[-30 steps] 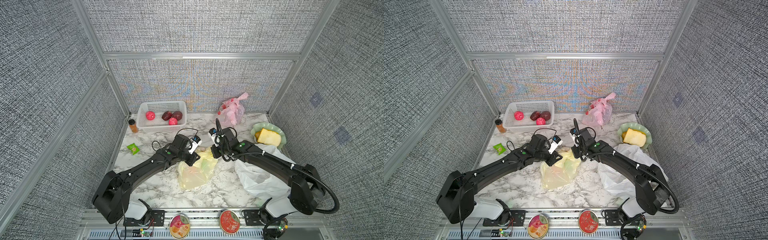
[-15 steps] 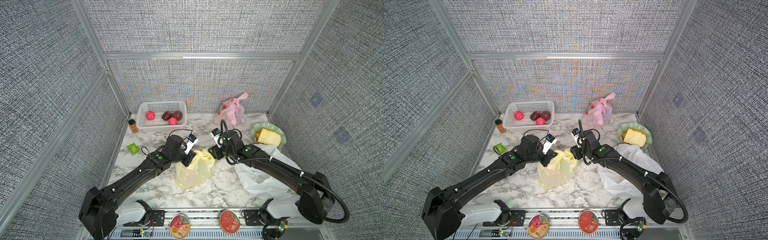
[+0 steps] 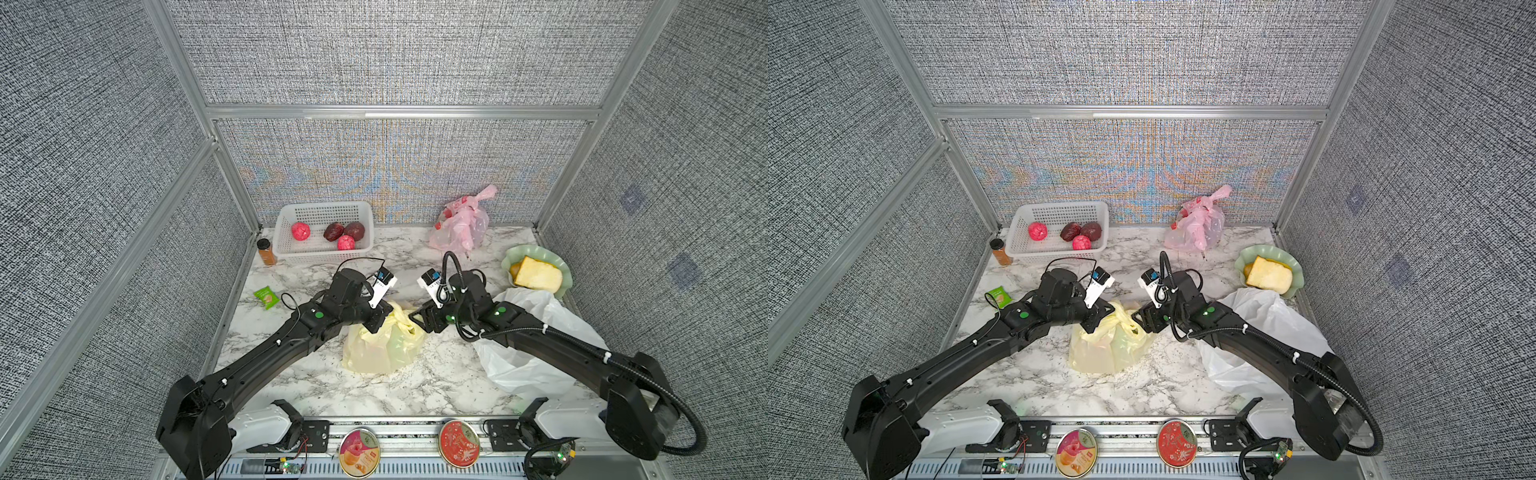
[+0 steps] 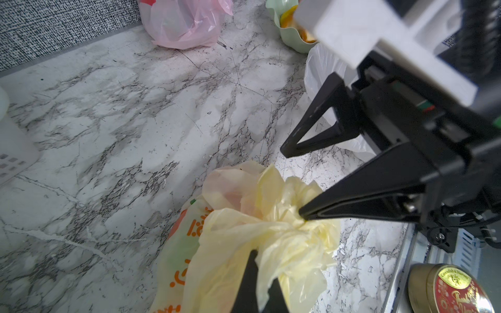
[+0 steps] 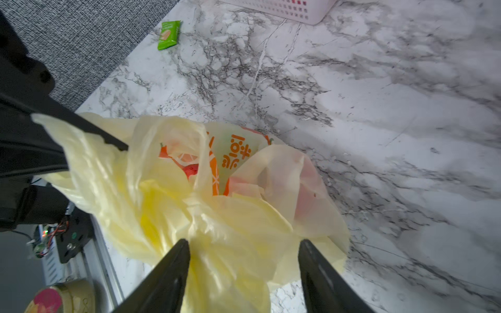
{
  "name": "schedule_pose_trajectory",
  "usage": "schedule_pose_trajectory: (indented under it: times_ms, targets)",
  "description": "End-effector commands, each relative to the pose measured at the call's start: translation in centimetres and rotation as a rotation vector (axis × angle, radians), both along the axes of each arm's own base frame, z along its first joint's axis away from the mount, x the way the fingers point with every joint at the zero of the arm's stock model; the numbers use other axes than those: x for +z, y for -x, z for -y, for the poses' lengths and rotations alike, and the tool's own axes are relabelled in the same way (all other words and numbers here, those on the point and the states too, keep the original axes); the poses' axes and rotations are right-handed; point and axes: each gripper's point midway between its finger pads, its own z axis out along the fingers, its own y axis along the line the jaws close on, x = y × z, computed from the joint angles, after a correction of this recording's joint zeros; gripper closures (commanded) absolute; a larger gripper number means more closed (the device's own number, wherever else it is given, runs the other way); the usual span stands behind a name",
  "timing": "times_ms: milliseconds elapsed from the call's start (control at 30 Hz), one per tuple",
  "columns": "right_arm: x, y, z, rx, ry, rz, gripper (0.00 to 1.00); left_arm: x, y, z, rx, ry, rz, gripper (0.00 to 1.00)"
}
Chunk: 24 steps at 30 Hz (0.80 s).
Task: Untie the knot of a plastic bag & take out the apple
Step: Untie the plastic bag at the center of the board.
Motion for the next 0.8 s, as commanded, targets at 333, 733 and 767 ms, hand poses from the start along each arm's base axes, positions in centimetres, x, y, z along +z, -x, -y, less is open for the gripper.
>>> schedule_pose_trajectory:
  times_ms: [333, 733, 767]
  targets:
    - [-2.3, 2.1, -1.5, 0.063, 0.032, -0.093, 0.84, 0.8, -0.7, -0.9, 0.064, -0.01, 0.036, 1.0]
    - [-1.7, -4.0, 10.0, -0.496, 0.147, 0.008, 1.0, 5.5, -1.5, -5.2, 0.282, 0.049, 0.214, 1.0]
    - [-1.6, -4.3, 10.9, -0.539, 0.138, 0.006, 1.0, 5.9, -1.5, -5.6, 0.303, 0.065, 0.23, 1.0]
